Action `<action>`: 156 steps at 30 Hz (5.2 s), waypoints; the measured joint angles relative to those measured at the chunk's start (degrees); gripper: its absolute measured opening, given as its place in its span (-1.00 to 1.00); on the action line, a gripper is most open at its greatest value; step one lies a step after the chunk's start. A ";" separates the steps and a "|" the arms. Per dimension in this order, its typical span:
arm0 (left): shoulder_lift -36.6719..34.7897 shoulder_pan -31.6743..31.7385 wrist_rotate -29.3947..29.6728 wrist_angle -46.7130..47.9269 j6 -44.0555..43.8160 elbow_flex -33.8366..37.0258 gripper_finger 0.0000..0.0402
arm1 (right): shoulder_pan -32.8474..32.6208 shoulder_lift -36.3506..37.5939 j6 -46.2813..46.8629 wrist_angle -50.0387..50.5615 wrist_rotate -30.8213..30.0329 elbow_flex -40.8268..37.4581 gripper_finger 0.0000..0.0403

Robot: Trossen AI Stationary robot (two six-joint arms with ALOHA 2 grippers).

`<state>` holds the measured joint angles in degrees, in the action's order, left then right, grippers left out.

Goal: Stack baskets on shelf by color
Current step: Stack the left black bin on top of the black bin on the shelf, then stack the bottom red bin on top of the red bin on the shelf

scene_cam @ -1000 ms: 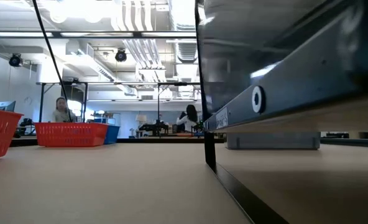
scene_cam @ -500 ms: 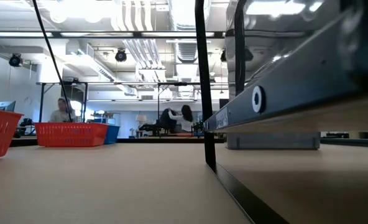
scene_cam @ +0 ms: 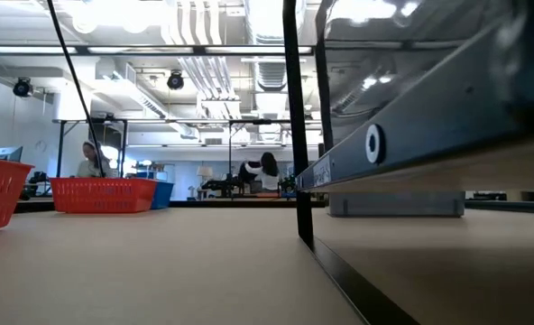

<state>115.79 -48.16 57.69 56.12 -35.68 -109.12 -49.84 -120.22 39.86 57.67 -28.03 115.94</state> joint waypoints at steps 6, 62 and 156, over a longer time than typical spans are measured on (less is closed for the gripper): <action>0.00 0.00 0.00 -0.02 -0.02 0.00 -0.25 | 0.02 0.00 -1.40 -0.12 -0.17 0.97 -0.58; -37.30 5.88 -43.37 -21.56 -57.14 59.79 0.14 | -20.16 7.19 12.02 3.52 -20.16 -10.49 -0.73; -0.33 18.43 -43.04 -30.60 47.28 2.58 -0.98 | 2.08 18.01 -18.54 19.65 2.97 -6.45 -0.92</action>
<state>115.46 -29.74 14.66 25.51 11.60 -106.54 -47.76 -102.21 21.32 77.31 -25.06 109.49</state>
